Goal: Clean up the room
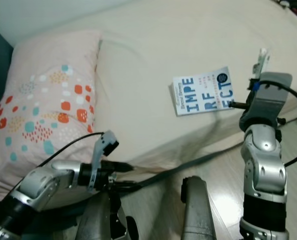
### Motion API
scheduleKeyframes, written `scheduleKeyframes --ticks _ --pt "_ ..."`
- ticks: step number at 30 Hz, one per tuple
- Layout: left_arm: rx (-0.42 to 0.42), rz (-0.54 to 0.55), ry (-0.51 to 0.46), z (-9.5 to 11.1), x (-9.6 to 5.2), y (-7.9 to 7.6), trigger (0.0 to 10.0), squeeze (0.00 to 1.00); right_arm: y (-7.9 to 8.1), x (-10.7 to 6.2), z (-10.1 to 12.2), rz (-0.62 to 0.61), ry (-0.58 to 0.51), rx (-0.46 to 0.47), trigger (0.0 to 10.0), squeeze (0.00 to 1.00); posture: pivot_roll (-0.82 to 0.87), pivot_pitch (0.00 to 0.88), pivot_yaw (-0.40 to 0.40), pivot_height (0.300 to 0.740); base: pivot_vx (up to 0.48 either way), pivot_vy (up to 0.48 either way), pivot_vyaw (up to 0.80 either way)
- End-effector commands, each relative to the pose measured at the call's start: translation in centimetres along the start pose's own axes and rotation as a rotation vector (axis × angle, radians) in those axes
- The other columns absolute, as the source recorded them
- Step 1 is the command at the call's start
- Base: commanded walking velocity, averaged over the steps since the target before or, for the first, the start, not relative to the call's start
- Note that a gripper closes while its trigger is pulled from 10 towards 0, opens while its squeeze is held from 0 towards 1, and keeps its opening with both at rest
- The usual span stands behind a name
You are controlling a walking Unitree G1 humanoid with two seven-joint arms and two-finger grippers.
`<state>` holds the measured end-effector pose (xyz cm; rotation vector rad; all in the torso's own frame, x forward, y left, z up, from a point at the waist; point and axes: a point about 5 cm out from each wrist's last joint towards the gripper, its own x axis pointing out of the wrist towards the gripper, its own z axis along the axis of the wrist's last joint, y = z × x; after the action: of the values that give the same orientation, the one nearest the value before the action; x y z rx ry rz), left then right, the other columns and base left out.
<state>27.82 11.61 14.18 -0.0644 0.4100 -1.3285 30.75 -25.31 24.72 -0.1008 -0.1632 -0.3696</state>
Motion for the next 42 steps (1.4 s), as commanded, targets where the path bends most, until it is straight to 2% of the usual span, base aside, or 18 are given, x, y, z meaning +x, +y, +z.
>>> scheduleKeyframes --ticks 1,2,3,6,8,10,11,13,14,15,16,17,18,22,26,36,38,42 --pt "-0.046 -0.031 -0.012 -0.6 -0.4 -0.2 10.0 0.00 -0.2 0.1 -0.2 -0.013 -0.001 -0.002 10.0 0.00 -0.13 0.254 0.130 0.591 0.000 0.000 0.00" --pt "-0.071 -0.039 -0.074 0.1 -0.1 0.0 10.0 0.00 -0.3 0.3 -0.1 -0.017 -0.003 -0.005 10.0 0.00 -0.13 0.242 0.127 0.591 0.000 0.000 0.00" --pt "-0.071 -0.039 -0.074 0.1 -0.1 0.0 10.0 0.00 -0.3 0.3 -0.1 -0.017 -0.003 -0.005 10.0 0.00 -0.13 0.242 0.127 0.591 0.000 0.000 0.00" --pt "-0.153 0.081 -0.309 2.6 0.5 1.7 10.0 0.00 0.1 1.0 -0.3 -0.001 -0.001 -0.009 10.0 0.00 -0.12 0.210 0.113 0.591 0.000 0.000 0.00" --pt "-0.153 0.081 -0.309 2.6 0.5 1.7 10.0 0.00 0.1 1.0 -0.3 -0.001 -0.001 -0.009 10.0 0.00 -0.12 0.210 0.113 0.591 0.000 0.000 0.00" --pt "-0.205 0.200 -0.428 3.6 0.7 2.7 10.0 0.00 0.8 1.4 -0.3 0.037 -0.004 0.012 10.0 0.00 -0.11 0.193 0.099 0.595 0.000 0.000 0.00" --pt "-0.205 0.200 -0.428 3.6 0.7 2.7 10.0 0.00 0.8 1.4 -0.3 0.037 -0.004 0.012 10.0 0.00 -0.11 0.193 0.099 0.595 0.000 0.000 0.00" --pt "-0.253 0.337 -0.516 3.8 0.9 3.9 10.0 0.00 1.8 1.6 -0.6 0.096 -0.007 0.037 10.0 0.00 -0.10 0.181 0.085 0.604 0.000 0.000 0.00" --pt "-0.253 0.337 -0.516 3.8 0.9 3.9 10.0 0.00 1.8 1.6 -0.6 0.096 -0.007 0.037 10.0 0.00 -0.10 0.181 0.085 0.604 0.000 0.000 0.00" --pt "-0.301 0.437 -0.554 3.4 0.9 4.8 10.0 0.00 2.5 1.6 -1.0 0.126 0.003 0.048 10.0 0.00 -0.10 0.172 0.075 0.609 0.000 0.000 0.00" --pt "-0.301 0.437 -0.554 3.4 0.9 4.8 10.0 0.00 2.5 1.6 -1.0 0.126 0.003 0.048 10.0 0.00 -0.10 0.172 0.075 0.609 0.000 0.000 0.00" --pt "-0.334 0.554 -0.583 2.8 0.9 5.6 10.0 0.00 3.3 1.6 -1.4 0.161 0.015 0.059 10.0 0.00 -0.09 0.160 0.067 0.614 0.000 0.000 0.00" --pt "-0.364 0.644 -0.588 1.8 1.0 6.2 10.0 0.00 4.3 1.6 -1.9 0.193 0.028 0.072 10.0 0.00 -0.08 0.142 0.063 0.619 0.000 0.000 0.00" --pt "-0.397 0.752 -0.569 0.1 1.0 6.7 10.0 0.00 6.1 1.5 -2.8 0.256 0.046 0.113 10.0 0.00 -0.08 0.125 0.065 0.633 0.000 0.000 0.00" --pt "-0.365 0.837 -0.506 -1.2 0.8 6.7 10.0 0.00 8.0 1.1 -3.7 0.307 0.063 0.136 10.0 0.00 -0.06 0.107 0.068 0.653 -0.480 0.000 0.00" --pt "-0.305 0.899 -0.485 -2.4 0.3 7.2 10.0 0.00 9.3 0.4 -5.4 0.350 0.099 0.148 10.0 0.00 -0.06 0.087 0.075 0.677 -0.096 0.000 0.00" --pt "-0.276 0.954 -0.421 -3.8 0.0 7.5 10.0 0.00 9.2 0.3 -6.6 0.351 0.130 0.140 10.0 0.00 -0.06 0.080 0.076 0.687 0.000 0.000 0.00" --pt "-0.264 0.990 -0.378 -4.8 -0.4 7.7 10.0 0.00 9.0 0.2 -7.4 0.345 0.151 0.135 10.0 0.00 -0.06 0.074 0.075 0.691 0.000 0.000 0.00"
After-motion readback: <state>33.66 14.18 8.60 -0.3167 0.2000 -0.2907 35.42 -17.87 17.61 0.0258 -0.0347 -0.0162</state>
